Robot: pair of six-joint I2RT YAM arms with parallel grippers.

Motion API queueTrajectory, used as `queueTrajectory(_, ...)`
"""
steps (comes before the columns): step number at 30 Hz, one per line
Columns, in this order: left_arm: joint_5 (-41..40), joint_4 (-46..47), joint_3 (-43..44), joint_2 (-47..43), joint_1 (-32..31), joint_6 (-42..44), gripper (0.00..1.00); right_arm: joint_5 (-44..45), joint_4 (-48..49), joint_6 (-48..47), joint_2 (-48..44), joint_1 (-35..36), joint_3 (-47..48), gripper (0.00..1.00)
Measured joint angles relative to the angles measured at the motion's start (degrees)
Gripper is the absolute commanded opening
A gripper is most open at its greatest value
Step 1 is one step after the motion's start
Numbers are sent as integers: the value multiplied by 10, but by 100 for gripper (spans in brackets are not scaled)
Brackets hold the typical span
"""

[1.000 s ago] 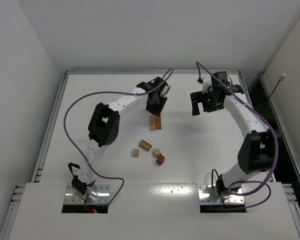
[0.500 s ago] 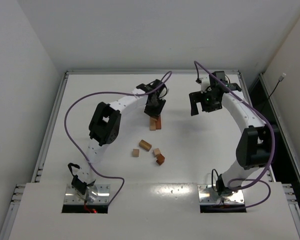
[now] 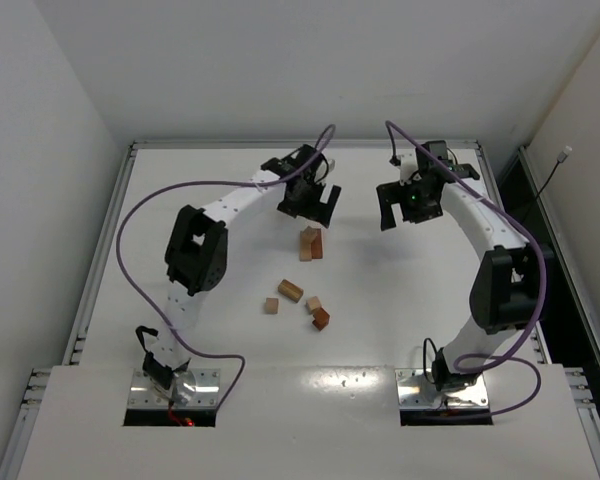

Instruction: Build the wood block tower

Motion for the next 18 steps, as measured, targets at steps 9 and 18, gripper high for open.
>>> queueTrajectory(9, 12, 56, -140, -338, 57, -18, 100, 17, 12, -66, -76, 81, -48, 87)
queueTrajectory(18, 19, 28, -313, -391, 401, -19, 100, -59, 58, -270, -144, 407, -74, 80)
